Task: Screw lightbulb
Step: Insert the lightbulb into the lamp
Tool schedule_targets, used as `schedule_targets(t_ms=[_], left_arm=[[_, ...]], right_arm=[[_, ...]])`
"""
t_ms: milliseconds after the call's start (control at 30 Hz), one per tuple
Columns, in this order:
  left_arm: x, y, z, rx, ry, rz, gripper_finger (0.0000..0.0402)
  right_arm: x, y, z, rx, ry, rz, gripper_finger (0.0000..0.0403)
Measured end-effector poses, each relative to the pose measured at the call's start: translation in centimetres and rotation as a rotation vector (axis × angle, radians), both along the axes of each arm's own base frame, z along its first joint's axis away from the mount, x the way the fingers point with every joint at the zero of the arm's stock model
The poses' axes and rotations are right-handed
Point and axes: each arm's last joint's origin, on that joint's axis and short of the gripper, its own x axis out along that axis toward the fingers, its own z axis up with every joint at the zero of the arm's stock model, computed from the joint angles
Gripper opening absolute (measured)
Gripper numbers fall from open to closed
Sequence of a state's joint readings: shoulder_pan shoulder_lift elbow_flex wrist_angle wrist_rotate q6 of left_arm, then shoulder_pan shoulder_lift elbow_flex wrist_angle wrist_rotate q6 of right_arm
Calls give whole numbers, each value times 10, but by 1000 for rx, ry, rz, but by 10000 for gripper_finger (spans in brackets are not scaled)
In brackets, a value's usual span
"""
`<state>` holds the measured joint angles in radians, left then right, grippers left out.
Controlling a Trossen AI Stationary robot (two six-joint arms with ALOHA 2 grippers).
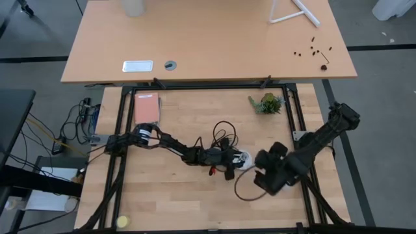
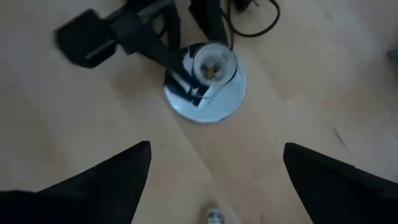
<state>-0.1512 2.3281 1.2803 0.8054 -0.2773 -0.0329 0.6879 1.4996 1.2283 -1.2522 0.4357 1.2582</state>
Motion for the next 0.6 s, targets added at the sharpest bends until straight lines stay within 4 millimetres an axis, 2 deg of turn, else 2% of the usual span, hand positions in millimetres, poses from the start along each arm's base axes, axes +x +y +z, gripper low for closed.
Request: schedule_targets(t_ms=[67,267,467,600], left_arm=[[-2,2,-7,14,33,16,227],[-2,3,-4,46,68,38,263],[-4,2,8,56,92,36,277],[-5,2,24,58,77,35,278]], right_arm=[[-7,8,-4,-23,-29,-5,375],[-28,23,-15,-23,-26,0,375],[-39,28,-17,29,80,18,375],[-46,34,-17,25,67,40,375]])
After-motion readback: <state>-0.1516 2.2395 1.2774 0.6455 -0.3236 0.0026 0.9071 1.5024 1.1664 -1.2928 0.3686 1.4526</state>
